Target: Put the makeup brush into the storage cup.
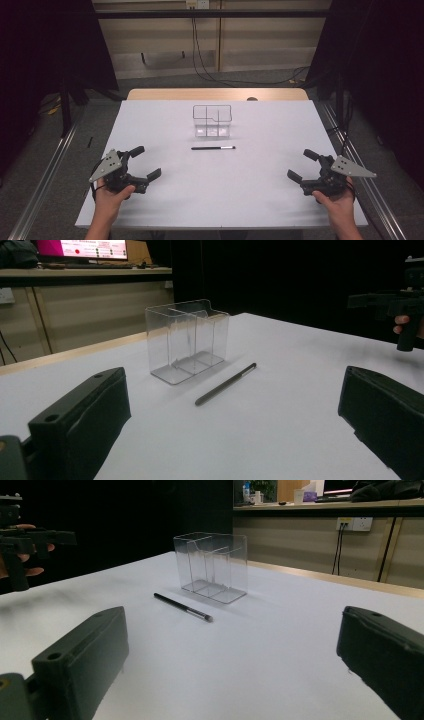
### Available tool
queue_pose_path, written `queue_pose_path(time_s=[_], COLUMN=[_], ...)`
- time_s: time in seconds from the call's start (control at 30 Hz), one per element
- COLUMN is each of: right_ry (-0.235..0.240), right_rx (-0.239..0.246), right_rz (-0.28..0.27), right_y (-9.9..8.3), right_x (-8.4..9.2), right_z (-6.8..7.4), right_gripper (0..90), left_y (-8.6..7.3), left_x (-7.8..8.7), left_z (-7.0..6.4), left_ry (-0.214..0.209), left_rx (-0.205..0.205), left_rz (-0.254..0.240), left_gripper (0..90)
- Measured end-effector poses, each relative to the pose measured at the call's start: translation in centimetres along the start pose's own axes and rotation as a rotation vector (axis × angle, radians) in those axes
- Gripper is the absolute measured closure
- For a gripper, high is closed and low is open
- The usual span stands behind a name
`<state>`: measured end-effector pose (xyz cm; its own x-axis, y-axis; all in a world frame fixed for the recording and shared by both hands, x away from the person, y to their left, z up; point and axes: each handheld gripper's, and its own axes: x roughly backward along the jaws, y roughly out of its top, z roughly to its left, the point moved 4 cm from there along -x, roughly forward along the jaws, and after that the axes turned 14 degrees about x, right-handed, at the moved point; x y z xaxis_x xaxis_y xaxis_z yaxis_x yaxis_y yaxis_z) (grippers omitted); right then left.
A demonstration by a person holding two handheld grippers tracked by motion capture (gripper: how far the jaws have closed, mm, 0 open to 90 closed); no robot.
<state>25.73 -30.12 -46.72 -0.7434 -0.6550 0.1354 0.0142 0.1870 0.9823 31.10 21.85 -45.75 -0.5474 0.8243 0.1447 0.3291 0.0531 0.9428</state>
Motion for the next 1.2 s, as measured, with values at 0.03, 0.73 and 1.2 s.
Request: queue_pose_path(time_s=[0.03, 0.73, 1.2], right_ry=[0.003, 0.004, 0.002], right_rx=[0.002, 0.011, 0.007], right_rz=[-0.002, -0.008, -0.012], right_y=[0.0, 0.3, 0.3], right_x=[0.0, 0.1, 0.3], right_z=[0.1, 0.2, 0.2], right_gripper=[0.2, 0.2, 0.1], left_y=[0.0, 0.1, 0.9], left_x=[0.0, -0.9, -3.3], left_z=[0.0, 0.0, -0.2], left_ry=[0.000, -0.004, -0.017], left_rx=[0.000, -0.005, -0.014], left_rz=[0.001, 0.005, 0.001], left_gripper=[0.0, 0.0, 0.0])
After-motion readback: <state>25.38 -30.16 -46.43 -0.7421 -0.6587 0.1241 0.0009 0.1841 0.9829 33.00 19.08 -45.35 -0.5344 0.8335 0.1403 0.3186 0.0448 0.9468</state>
